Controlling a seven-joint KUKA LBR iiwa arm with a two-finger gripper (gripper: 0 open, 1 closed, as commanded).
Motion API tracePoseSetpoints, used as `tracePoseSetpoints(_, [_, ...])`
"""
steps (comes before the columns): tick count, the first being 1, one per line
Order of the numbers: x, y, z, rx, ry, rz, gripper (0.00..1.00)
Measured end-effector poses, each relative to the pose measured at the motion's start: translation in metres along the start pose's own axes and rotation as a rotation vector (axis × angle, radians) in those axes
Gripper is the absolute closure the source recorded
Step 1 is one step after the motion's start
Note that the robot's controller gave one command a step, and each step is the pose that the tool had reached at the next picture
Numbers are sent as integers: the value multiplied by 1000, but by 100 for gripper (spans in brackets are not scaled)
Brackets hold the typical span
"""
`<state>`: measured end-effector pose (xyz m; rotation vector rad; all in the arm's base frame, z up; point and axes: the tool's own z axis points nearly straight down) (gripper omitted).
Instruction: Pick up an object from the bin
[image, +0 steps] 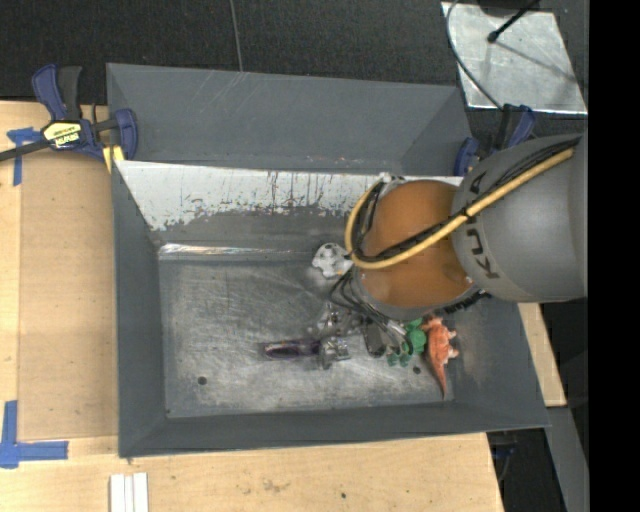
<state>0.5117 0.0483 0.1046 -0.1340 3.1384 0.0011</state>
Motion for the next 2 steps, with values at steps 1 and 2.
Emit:
tracePoseSetpoints(1, [1, -7, -51, 1, 2, -3, 100])
tracePoseSetpoints(2, [-8, 4, -111, 1, 1, 0, 100])
